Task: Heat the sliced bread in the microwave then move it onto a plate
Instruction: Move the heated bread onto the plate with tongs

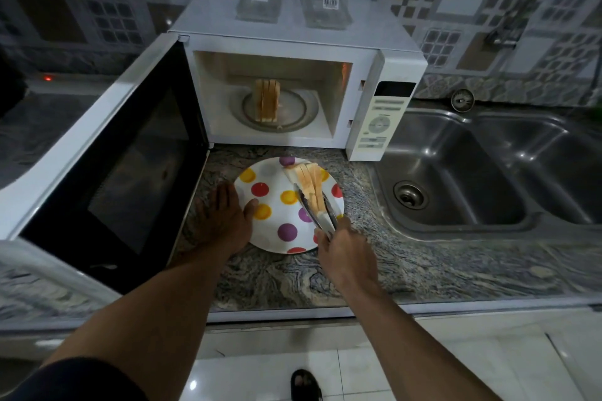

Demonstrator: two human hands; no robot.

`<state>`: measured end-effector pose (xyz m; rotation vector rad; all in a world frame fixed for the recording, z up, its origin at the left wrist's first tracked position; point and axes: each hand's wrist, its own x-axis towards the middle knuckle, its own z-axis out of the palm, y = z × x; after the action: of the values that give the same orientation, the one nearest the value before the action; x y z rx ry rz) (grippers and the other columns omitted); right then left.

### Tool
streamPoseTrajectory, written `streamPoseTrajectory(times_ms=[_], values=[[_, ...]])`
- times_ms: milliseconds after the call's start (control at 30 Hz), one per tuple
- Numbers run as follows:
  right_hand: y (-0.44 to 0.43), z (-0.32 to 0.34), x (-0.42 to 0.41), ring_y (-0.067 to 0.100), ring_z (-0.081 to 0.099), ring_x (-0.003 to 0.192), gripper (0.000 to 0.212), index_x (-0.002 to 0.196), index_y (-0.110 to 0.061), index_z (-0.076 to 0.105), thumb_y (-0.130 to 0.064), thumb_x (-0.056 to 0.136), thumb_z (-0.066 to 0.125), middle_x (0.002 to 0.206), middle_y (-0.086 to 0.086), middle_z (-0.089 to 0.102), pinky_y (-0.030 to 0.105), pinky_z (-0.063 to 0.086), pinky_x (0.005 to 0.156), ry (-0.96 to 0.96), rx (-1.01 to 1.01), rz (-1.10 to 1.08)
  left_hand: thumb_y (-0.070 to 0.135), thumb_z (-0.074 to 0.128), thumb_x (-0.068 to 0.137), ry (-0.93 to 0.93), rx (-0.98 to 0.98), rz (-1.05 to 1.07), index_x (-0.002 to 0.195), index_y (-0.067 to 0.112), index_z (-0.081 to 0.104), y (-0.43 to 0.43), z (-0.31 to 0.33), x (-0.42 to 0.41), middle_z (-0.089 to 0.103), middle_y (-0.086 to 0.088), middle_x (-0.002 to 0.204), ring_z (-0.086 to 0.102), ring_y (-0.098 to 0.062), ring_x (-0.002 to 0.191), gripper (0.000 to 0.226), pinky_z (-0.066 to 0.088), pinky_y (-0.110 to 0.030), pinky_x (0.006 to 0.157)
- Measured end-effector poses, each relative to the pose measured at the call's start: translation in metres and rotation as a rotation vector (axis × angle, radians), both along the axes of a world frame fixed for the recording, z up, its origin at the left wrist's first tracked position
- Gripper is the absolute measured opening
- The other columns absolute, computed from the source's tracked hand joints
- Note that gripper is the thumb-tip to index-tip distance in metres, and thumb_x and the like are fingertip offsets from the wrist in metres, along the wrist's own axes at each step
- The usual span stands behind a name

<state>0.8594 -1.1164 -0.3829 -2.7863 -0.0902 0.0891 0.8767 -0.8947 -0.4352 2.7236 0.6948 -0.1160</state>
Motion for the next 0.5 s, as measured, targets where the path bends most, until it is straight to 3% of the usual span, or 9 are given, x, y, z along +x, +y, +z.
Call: streamPoseTrajectory(times_ms=[167, 300, 500], values=[[-0.002, 0.001, 0.001, 0.035, 0.067, 0.093, 0.059, 0.131, -0.005, 0.042, -0.055, 0.100, 0.044, 0.105, 0.015, 0.068, 0.035, 0.048, 0.065, 0.022, 0.055, 0.003, 0.056, 0.016, 0.101, 0.019, -0.012, -0.009, 0.157, 0.013, -0.002, 0.000, 0.003, -0.002, -0.002, -0.006, 0.166, 0.000, -0.026, 0.151, 0.073, -0.002, -0.047, 0.121], [-0.004, 0.009, 0.002, 0.034, 0.068, 0.087, 0.056, 0.122, -0.007, 0.044, -0.057, 0.097, 0.045, 0.099, 0.013, 0.068, 0.034, 0.050, 0.062, 0.014, 0.099, -0.010, 0.055, 0.016, 0.101, 0.028, -0.035, -0.019, 0.157, 0.013, -0.003, 0.000, 0.008, -0.002, -0.004, -0.005, 0.165, -0.002, -0.025, 0.152, 0.073, -0.004, -0.044, 0.120], [-0.003, 0.038, 0.012, 0.034, 0.068, 0.094, 0.057, 0.124, -0.006, 0.046, -0.056, 0.097, 0.047, 0.103, 0.015, 0.069, 0.035, 0.049, 0.067, -0.075, 0.119, 0.006, 0.057, 0.021, 0.100, -0.061, 0.051, -0.010, 0.157, 0.014, 0.009, 0.003, 0.003, -0.005, 0.012, -0.007, 0.164, 0.013, -0.028, 0.150, 0.073, 0.008, -0.047, 0.121]])
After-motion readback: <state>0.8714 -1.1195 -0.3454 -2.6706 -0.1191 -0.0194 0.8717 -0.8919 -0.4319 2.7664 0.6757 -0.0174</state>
